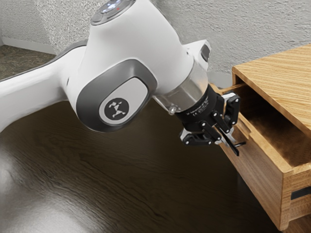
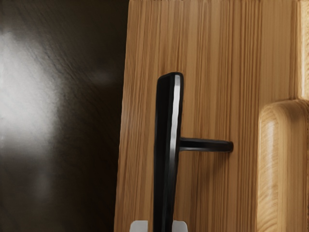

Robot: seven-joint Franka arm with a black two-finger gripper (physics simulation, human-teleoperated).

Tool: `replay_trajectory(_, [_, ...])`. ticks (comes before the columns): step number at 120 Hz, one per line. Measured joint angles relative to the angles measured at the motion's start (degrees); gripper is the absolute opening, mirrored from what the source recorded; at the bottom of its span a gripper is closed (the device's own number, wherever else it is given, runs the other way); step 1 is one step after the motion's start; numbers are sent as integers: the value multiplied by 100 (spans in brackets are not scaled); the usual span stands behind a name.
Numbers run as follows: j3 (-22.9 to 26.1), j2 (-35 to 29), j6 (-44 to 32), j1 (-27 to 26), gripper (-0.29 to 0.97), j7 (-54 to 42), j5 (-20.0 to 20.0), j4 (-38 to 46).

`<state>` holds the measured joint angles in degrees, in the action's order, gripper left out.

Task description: Pull the drawer handle with one arm to open the drawer

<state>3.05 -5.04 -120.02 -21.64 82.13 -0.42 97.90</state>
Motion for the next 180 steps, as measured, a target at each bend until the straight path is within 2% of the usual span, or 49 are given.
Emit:
replay_trajectory(43, [-7, -708, 17, 131, -11, -15, 14, 753])
replay_trajectory(56, [5, -922, 12, 418, -10, -22, 16, 970])
replay_trajectory(147, [36, -1805, -37, 659, -6, -39, -6, 1842])
replay_trajectory(165, [38, -2019, -37, 691, -11, -41, 7, 2027])
replay_trajectory(180, [39, -2193, -7, 741, -10, -33, 10, 2185])
